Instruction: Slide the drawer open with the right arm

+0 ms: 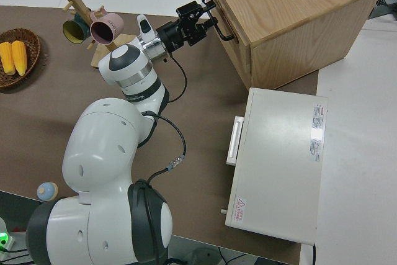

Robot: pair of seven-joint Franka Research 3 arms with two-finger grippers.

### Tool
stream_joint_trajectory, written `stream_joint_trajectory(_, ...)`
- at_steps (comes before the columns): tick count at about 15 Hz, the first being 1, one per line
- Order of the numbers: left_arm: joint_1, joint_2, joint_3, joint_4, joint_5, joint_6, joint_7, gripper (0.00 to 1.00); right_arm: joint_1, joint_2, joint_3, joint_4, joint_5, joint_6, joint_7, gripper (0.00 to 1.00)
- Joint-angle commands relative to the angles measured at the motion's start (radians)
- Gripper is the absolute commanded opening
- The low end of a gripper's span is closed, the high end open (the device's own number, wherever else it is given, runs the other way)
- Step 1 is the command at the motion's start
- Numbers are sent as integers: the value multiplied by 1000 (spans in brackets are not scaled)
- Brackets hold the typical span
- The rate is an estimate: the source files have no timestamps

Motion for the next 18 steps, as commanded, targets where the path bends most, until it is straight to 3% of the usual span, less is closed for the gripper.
stream_joint_trajectory(1, -7, -4, 0, 9, 18, -18, -10, 993, -2, 14, 7, 5, -39, 2, 15, 49)
stream_joint_trajectory(2, -7, -4, 0, 9, 18, -18, -10, 993, 0, 14, 7, 3, -39, 2, 12, 1)
stream_joint_trajectory(9, -7, -4, 0, 9, 18, -18, -10, 993, 5, 12, 8, 2, -38, -12, -11, 0)
stream_joint_trajectory(18, -7, -3, 0, 9, 18, -18, -10, 993, 122, 14, 21, 0, 59, -177, -40, 0)
